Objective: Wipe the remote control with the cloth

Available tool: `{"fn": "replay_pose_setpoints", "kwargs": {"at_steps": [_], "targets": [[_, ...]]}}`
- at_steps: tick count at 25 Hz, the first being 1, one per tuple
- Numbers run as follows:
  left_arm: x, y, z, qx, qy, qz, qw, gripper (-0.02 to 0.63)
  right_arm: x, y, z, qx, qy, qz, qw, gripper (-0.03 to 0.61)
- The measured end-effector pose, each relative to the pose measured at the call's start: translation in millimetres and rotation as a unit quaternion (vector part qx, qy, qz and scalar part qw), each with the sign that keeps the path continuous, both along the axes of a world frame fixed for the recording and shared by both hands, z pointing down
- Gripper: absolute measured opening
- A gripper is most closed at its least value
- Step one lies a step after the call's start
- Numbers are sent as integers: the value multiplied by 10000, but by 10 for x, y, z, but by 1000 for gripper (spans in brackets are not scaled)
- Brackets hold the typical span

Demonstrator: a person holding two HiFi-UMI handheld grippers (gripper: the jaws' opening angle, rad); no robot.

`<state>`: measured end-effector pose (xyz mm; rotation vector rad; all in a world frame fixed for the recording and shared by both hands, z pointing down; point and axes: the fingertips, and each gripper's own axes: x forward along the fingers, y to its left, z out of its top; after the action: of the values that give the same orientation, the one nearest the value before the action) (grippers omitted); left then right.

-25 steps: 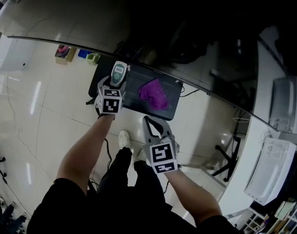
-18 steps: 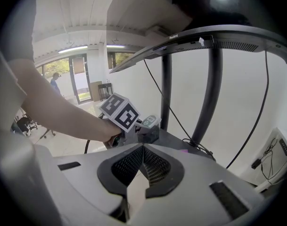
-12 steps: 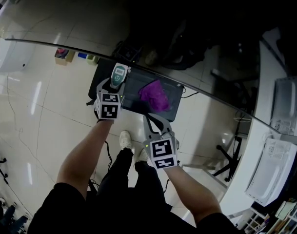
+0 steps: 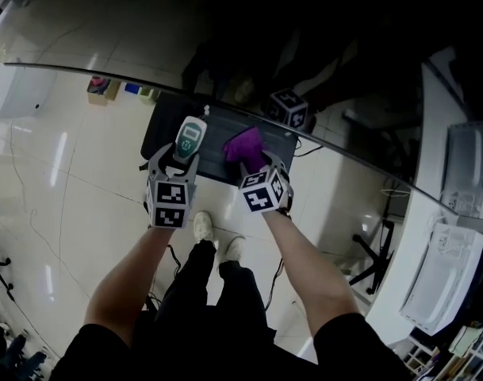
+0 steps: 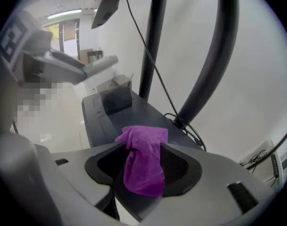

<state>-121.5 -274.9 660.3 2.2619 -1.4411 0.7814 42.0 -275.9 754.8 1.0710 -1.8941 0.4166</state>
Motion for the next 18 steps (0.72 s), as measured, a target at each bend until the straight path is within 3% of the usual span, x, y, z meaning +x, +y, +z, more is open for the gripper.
{"fn": "replay_pose_setpoints", "kwargs": {"at_steps": [4,7,8,10,14,18], "targets": [[132,240,-172,151,-96,226,9996,221,89,-113,466,-464,392,-165,9980,253],[203,355,-275,293,-68,293,9991,221,106,-154,592,-642,325,-120,9973,247],[217,384,-315,339,-48,299,9990,221,103,-185,560,-568,293,-98,9979,174],[237,443,-410,416,-40,325,9986,222,95,-197,440,-403,199,-64,9990,120],[312,611,-636,551,-106,421,9975,222,103,-11,-263,86,-429,-13,9990,107],[400,877,-885,663,-340,537,9958,222,123,392,-1472,974,-1244,-91,9874,106]]}}
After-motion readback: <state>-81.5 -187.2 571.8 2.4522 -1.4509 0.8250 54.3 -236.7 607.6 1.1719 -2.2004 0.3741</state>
